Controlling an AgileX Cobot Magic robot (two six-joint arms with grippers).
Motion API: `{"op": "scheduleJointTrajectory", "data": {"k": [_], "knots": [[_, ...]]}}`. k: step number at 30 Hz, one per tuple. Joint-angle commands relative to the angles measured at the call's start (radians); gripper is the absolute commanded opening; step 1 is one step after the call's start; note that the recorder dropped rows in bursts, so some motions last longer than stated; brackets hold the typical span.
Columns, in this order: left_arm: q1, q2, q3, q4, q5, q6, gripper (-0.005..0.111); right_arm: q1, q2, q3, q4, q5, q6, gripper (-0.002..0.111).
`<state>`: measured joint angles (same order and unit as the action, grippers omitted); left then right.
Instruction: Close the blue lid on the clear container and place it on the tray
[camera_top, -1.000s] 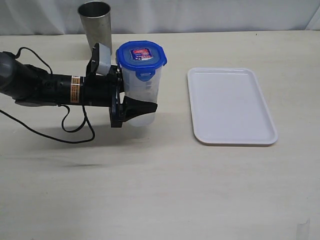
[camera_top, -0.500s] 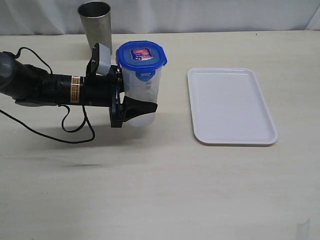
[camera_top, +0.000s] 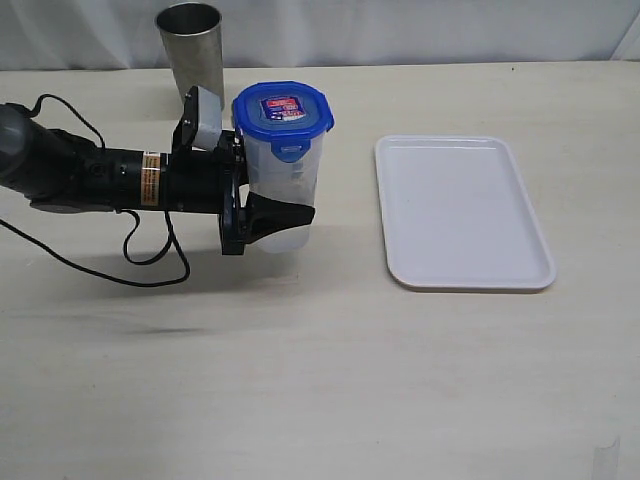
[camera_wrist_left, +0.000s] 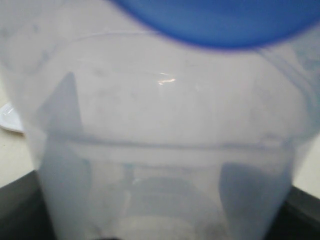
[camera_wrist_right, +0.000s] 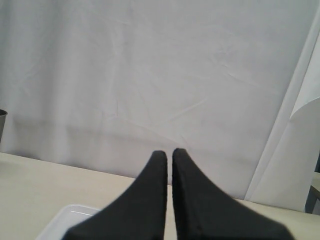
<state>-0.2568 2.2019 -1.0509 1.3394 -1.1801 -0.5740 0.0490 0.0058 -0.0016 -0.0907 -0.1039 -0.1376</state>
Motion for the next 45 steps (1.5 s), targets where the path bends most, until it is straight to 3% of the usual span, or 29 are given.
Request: {"op": "scheduleJointTrajectory", "data": {"k": [1,11,25,45], "knots": [[0.001,-0.018,-0.002,-0.01,-0.041,-0.006,0.0,-0.005,-0.006,0.002,-0.006,0.005,0.002,0.004],[0.001,-0.018,-0.002,-0.007,-0.041,-0.006,0.0,-0.003,-0.006,0.002,-0.006,0.074,0.002,0.004],[0.001,-0.018,-0.002,-0.007,-0.041,-0.006,0.0,-0.003,-0.006,0.002,-0.004,0.458,0.002,0.004],[0.001,-0.018,-0.002,0.006,-0.041,-0.006,0.0,-0.003,-0.006,0.002,-0.004,0.454,0.002,0.004]]}}
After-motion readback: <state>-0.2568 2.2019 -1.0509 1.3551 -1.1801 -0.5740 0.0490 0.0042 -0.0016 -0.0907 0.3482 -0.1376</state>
